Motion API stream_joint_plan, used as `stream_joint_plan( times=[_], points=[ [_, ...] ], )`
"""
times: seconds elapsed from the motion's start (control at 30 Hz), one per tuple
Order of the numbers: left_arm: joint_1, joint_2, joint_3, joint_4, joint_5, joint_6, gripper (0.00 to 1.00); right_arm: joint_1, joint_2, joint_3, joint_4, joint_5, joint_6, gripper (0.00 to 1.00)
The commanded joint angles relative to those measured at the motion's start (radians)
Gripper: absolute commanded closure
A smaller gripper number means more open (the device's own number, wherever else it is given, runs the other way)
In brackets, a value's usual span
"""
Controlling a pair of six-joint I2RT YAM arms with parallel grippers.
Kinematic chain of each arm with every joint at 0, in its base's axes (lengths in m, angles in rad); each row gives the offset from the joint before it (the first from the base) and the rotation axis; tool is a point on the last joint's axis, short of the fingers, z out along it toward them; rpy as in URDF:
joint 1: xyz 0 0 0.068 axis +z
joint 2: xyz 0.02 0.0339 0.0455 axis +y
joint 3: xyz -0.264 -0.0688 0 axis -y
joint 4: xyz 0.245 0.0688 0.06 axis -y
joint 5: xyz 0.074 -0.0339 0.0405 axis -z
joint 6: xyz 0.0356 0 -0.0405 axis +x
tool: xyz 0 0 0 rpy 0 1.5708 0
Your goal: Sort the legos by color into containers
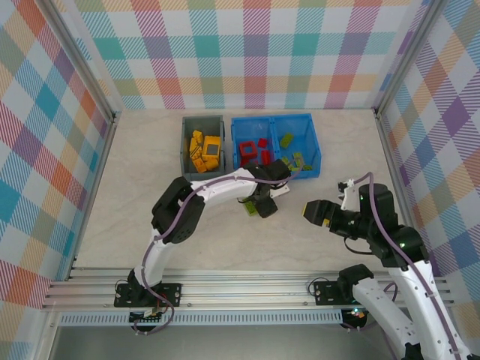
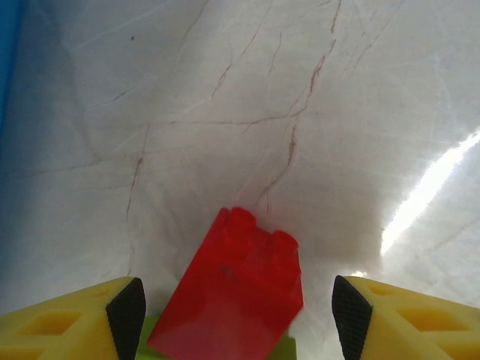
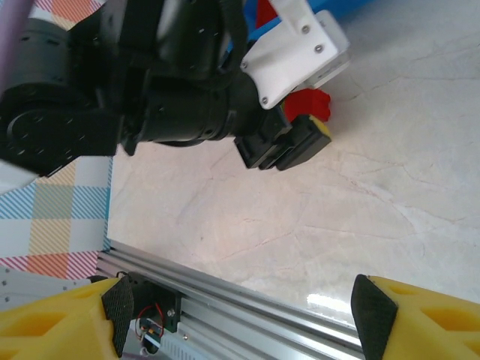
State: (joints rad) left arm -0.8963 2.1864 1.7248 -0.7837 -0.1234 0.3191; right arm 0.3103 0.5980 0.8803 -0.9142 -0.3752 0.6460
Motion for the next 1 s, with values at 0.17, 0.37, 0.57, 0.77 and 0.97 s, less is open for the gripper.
stream_joint_plan(
  times=[0.17,0.37,0.57,0.77,0.97],
  points=[
    [0.018,0.027,0.028,-0.010,0.021,0.029,0.68,0.006,0.000,0.000,0.001,-0.029,0.022,0.23],
    [0.020,-0.130,-0.045,0.060,0.009,-0.068,0.76,0.006,0.028,0.017,0.003,-0.011,-0.025,0.23],
    [0.121,-0.269,0.023,0.028,0.032,-0.295,0.76,0.006,0.141,0.083,0.073,-0.071,-0.150,0.24],
    [0.222,-0.168,0.221,-0.066,0.033,-0.447,0.78,0.006,0.247,0.043,0.251,-0.082,-0.222,0.25],
    [0.250,0.020,0.439,-0.144,-0.016,-0.549,0.78,0.033,0.306,0.046,0.328,-0.050,-0.188,0.26]
  ],
)
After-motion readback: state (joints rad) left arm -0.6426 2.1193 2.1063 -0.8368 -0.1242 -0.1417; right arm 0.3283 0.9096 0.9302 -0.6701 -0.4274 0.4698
